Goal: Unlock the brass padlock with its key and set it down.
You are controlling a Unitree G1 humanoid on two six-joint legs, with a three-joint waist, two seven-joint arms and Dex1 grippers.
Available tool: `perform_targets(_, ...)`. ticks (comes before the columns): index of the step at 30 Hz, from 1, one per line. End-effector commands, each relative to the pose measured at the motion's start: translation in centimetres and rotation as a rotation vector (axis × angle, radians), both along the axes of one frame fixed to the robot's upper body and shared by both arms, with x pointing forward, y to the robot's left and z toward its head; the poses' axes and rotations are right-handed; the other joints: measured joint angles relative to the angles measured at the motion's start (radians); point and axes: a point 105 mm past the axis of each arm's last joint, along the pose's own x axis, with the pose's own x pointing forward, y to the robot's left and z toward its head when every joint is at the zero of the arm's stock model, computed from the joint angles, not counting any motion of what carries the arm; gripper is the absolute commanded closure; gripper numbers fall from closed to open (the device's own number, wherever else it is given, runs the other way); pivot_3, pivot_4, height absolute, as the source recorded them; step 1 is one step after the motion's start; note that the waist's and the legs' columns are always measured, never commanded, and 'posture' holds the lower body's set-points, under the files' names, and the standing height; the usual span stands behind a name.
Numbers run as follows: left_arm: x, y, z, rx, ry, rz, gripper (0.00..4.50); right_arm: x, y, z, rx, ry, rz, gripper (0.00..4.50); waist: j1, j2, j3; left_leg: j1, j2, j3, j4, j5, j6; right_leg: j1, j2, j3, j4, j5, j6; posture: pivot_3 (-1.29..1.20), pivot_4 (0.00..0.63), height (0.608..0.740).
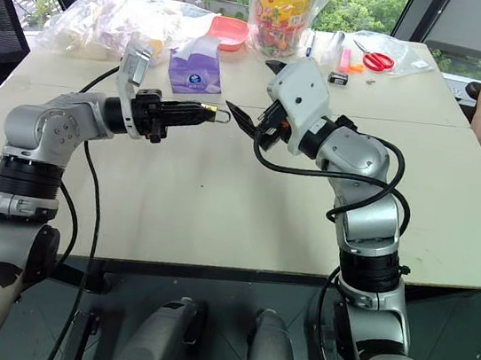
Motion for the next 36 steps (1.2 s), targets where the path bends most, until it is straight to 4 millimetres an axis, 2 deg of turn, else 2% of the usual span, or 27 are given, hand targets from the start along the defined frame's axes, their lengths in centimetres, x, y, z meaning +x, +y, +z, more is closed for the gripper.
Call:
perform_targets(1, -0.9, -0.1, 2.0, -0.042, -0.06, -0.043, 4.47, -0.4, 0.3, 1.0, 0.002, -0.053, 0.003, 0.03, 0.0, 0.0, 0.0, 0.0, 0.0, 0.0, 0.0, 0.0, 0.0, 0.0, 0.0, 0.0, 0.0, 0.0, 0.0, 0.0, 0.15, 0.74)
perform_targets(14, -2.5, 0.2, 2.8, -0.064, -0.083, -0.108, 4.47, 0.3, 0.4, -0.9, -0.049, 0.015, 0.01, 0.03, -0.001, 0.0, 0.0, 0.0, 0.0, 0.0, 0.0, 0.0, 0.0, 0.0, 0.0, 0.0, 0.0, 0.0, 0.0, 0.0, 0.15, 0.74)
perform_targets(22, -2.5, 0.3, 2.8, -0.053, -0.107, -0.107, 4.47, 0.0, 0.4, -1.7, -0.051, 0.1, 0.062, 0.03, -0.001, 0.0, 0.0, 0.0, 0.0, 0.0, 0.0, 0.0, 0.0, 0.0, 0.0, 0.0, 0.0, 0.0, 0.0, 0.0, 0.15, 0.74)
perform_targets(27, -2.2, 0.1, 2.1, -0.027, -0.106, -0.095, 4.47, 0.2, -0.1, -1.7, -0.059, 0.1, 0.04, 0.03, -0.001, 0.0, 0.0, 0.0, 0.0, 0.0, 0.0, 0.0, 0.0, 0.0, 0.0, 0.0, 0.0, 0.0, 0.0, 0.0, 0.15, 0.74)
perform_targets(30, -1.3, -0.2, 1.1, -0.02, -0.072, -0.056, 4.47, 0.6, -2.4, -2.6, -0.148, 0.095, -0.034, 0.03, 0.005, 0.0, 0.0, 0.0, 0.0, 0.0, 0.0, 0.0, 0.0, 0.0, 0.0, 0.0, -0.001, 0.0, 0.0, 0.0, 0.15, 0.74)
perform_targets(32, -0.5, -0.9, -0.2, -0.011, -0.024, -0.025, 4.47, 0.5, -4.8, -4.3, -0.272, 0.146, -0.095, 0.03, 0.018, 0.0, 0.0, -0.001, 0.0, 0.0, 0.0, 0.0, 0.001, 0.001, 0.0, 0.0, -0.003, 0.0, 0.0, 0.0, 0.15, 0.74)
perform_targets(36, 1.6, -3.8, -4.3, 0.014, 0.173, 0.042, 4.47, -1.8, -7.9, -7.7, -0.447, 0.363, -0.127, 0.03, 0.028, 0.0, 0.0, -0.006, 0.0, 0.0, 0.003, -0.002, 0.004, 0.001, 0.0, -0.002, -0.009, 0.0, 0.0, 0.0, 0.15, 0.74)
